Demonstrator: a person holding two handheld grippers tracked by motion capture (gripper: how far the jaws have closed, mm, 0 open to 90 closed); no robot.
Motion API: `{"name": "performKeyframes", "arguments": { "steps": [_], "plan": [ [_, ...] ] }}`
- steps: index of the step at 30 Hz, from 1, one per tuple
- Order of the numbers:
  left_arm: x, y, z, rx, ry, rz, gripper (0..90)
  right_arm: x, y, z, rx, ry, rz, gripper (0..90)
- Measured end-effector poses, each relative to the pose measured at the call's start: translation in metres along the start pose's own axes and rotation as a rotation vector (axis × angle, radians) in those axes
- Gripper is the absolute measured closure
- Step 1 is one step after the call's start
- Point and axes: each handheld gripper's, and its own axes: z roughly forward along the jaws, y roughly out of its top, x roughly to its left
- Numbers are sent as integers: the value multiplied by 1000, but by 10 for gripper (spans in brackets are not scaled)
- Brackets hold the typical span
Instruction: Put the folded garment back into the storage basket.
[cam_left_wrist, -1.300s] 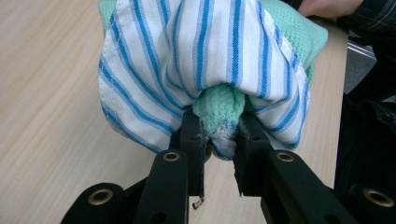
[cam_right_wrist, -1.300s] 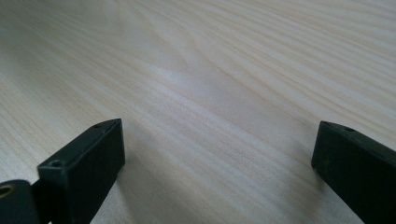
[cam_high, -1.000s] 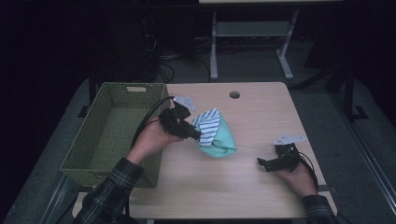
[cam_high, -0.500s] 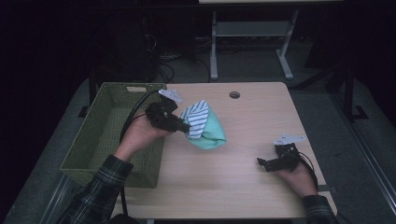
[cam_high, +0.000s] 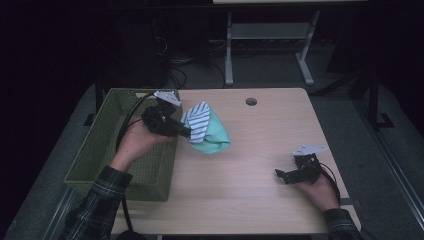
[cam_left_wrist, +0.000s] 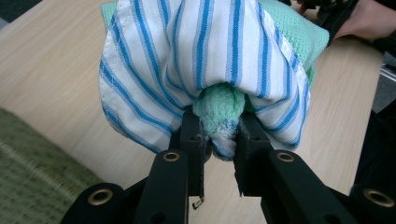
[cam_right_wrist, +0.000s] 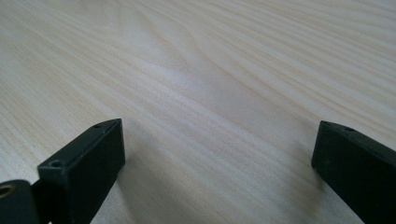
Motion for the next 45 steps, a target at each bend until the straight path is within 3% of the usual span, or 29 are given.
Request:
{"name": "performKeyframes", "arguments": {
  "steps": [27, 45],
  "plan": [
    [25, -40, -50, -56, 157, -136, 756, 0, 0, 0, 1, 1, 3, 21],
    [51, -85, -69, -65, 236, -265, 754, 0, 0, 0, 1, 1, 1, 22]
  ]
}}
